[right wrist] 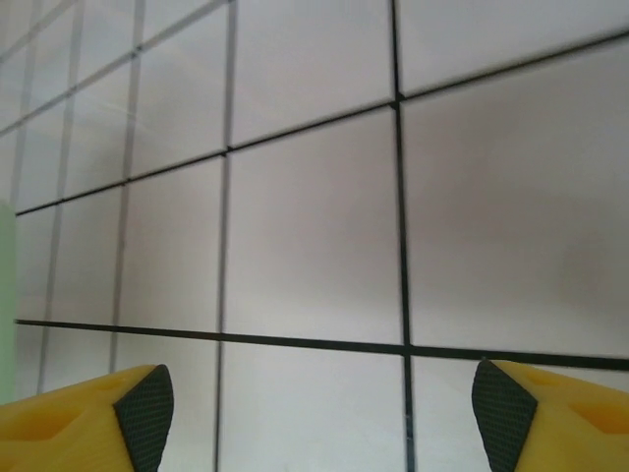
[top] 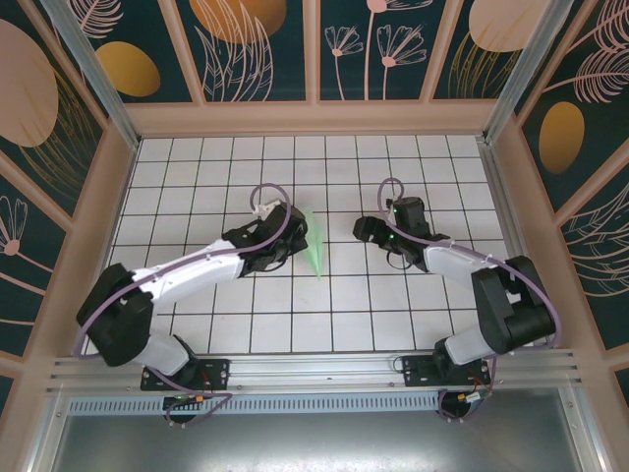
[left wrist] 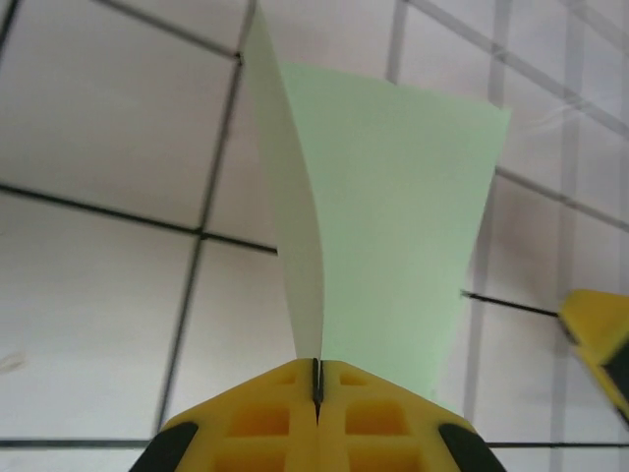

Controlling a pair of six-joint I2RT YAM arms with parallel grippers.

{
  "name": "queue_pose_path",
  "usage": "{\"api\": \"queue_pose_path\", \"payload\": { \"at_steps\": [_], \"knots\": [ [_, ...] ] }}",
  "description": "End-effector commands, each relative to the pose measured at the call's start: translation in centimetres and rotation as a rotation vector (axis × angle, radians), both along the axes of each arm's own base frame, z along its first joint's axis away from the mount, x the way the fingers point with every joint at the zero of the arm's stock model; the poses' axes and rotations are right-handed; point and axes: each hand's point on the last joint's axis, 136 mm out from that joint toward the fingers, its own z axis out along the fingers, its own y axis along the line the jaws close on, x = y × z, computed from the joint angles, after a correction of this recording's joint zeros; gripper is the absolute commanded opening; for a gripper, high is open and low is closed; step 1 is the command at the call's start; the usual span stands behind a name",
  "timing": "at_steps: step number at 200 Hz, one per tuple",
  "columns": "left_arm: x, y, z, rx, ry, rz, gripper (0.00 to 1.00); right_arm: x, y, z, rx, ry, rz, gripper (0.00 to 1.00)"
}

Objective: Fold a paper plane with a square sheet of paper (pick it up from the middle)
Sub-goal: Move a paper plane to the center of the table.

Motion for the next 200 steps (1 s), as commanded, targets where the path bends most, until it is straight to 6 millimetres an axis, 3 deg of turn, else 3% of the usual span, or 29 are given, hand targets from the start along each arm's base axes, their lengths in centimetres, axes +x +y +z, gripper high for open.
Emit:
{"api": "queue_pose_path", "payload": {
  "at_steps": [1,49,109,131,163,200],
  "knots": [
    [1.1,-2.1,1.5,-0.113,-0.118,-0.082,0.0,-0.2,1.3,2.4,0.059,-0.059,0.045,0.79],
    [1.2,-3.8,-2.3,-0.208,-0.083,-0.146,0.0,-1.6,3.5,3.3,0.081,-0.055,0.08,0.69],
    [-0.2,-2.2,-7.7,-0.261,0.042,-0.123,0.0,-5.2,8.7,0.3,0.005,0.035,0.27,0.49],
    [-0.7,-1.6,-8.5,-0.262,0.06,-0.112,0.0,-6.3,10.4,-0.8,-0.006,0.073,0.335,0.42],
    [-1.1,-0.7,-9.1,-0.246,0.075,-0.093,0.0,-7.1,11.6,-1.9,-0.029,0.117,0.368,0.4],
    [-1.2,-0.7,-9.0,-0.254,0.069,-0.098,0.0,-8.2,12.6,-1.9,-0.023,0.125,0.421,0.33]
  ]
}}
